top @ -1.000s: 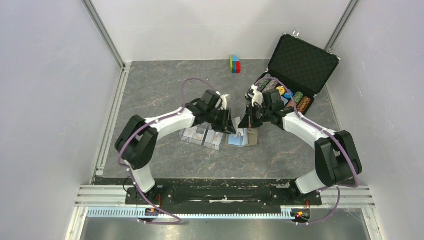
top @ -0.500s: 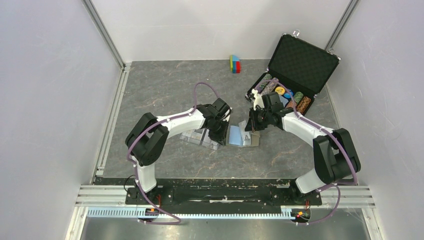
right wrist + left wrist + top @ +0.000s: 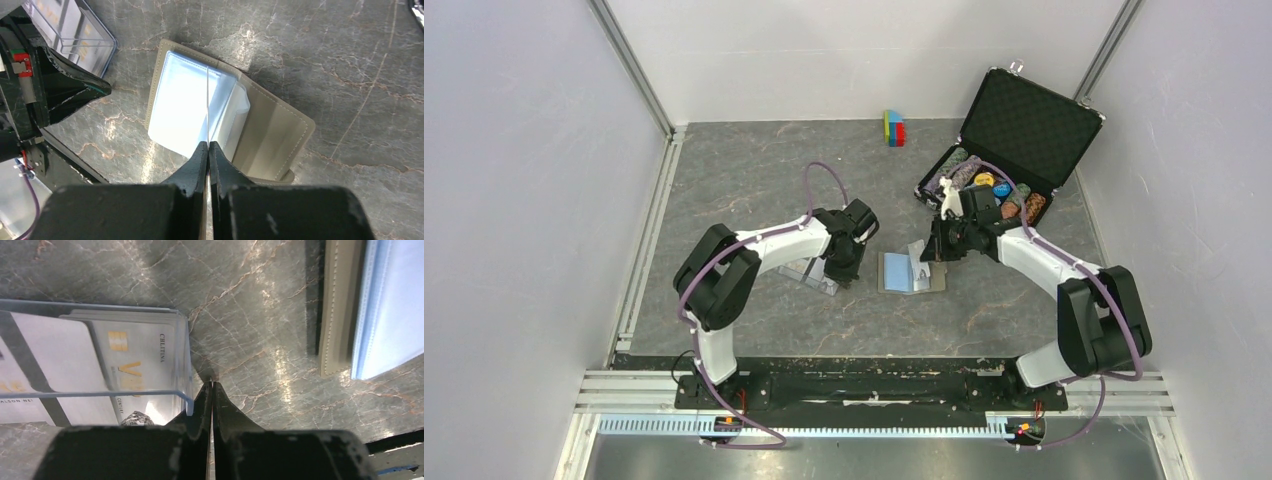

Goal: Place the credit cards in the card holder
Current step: Insert the credit card into the card holder.

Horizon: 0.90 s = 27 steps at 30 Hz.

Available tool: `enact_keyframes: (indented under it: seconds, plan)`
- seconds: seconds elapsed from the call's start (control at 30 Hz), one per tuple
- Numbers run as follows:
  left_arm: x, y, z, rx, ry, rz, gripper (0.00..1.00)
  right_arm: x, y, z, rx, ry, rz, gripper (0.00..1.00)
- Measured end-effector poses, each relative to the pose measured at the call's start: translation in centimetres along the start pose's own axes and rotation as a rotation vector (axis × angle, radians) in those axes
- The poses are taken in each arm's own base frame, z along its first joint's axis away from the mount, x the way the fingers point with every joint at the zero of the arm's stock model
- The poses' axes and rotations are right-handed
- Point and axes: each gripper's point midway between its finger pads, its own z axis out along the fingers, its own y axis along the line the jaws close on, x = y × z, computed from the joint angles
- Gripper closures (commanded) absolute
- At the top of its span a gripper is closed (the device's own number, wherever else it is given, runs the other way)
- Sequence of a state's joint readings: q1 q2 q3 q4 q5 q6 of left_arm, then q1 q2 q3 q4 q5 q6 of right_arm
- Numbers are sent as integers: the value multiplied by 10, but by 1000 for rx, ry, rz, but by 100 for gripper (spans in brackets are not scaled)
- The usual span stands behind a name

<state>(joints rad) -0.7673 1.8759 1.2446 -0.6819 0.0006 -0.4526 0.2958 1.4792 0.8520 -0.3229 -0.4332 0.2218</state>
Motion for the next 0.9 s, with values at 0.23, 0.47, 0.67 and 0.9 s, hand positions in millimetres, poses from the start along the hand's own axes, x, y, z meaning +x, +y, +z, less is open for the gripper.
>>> enact_keyframes:
  seconds: [0.23, 0.47, 0.67, 0.9]
  plan:
    - [-26, -24, -16, 96, -51, 6, 90, -4, -8, -9, -23, -22, 88, 100]
    - [-59, -52, -29, 190, -105, 18, 90, 0, -4, -7, -88, -2, 170, 100]
    - [-54, -57, -9, 204, -48, 31, 91, 12, -2, 0, -121, 38, 216, 100]
    - [-47, -67, 12, 233, 18, 36, 94, 22, -9, 6, -96, 69, 244, 100]
